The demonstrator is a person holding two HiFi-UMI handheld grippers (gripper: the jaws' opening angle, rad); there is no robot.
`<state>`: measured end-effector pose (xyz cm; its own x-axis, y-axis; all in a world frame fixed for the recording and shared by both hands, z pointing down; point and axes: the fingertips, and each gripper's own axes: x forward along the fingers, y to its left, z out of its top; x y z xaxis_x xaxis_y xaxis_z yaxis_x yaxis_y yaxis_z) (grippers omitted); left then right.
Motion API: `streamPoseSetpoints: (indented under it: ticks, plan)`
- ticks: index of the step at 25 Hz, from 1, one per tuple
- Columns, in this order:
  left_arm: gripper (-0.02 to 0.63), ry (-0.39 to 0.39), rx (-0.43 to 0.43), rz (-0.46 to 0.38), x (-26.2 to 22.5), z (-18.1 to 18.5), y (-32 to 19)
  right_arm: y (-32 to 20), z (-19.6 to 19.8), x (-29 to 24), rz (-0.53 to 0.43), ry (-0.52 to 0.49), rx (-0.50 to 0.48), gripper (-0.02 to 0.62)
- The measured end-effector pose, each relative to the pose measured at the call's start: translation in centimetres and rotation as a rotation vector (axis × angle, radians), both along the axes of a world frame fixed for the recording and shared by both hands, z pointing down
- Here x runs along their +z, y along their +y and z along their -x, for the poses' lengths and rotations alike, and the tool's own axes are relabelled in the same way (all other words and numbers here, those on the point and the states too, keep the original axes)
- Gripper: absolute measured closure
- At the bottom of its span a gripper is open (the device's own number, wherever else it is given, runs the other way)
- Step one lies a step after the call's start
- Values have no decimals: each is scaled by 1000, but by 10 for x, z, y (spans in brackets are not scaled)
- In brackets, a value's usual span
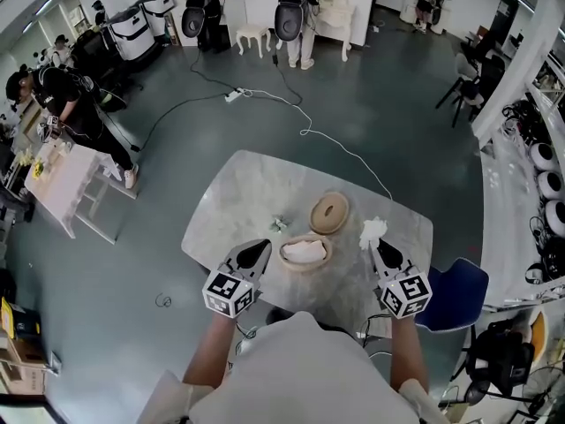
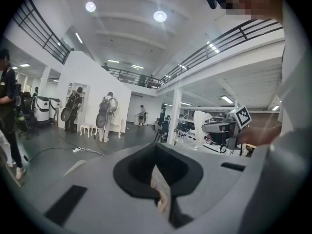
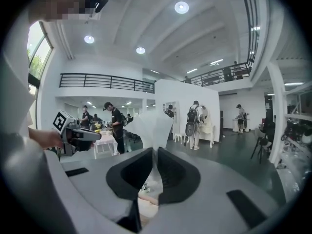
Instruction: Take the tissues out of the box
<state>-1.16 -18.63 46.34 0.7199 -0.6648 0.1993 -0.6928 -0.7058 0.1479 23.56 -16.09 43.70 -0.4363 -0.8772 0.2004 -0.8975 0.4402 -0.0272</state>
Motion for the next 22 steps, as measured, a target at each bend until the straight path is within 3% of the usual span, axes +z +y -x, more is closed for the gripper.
streamPoseSetpoints:
  ticks: [4, 22]
  plan:
    - [598, 1, -6, -8, -3, 0, 0, 3, 0, -7, -46, -4, 3, 545]
    - [598, 25, -54, 4, -1, 4, -2, -9, 5, -2, -30, -28, -27, 545]
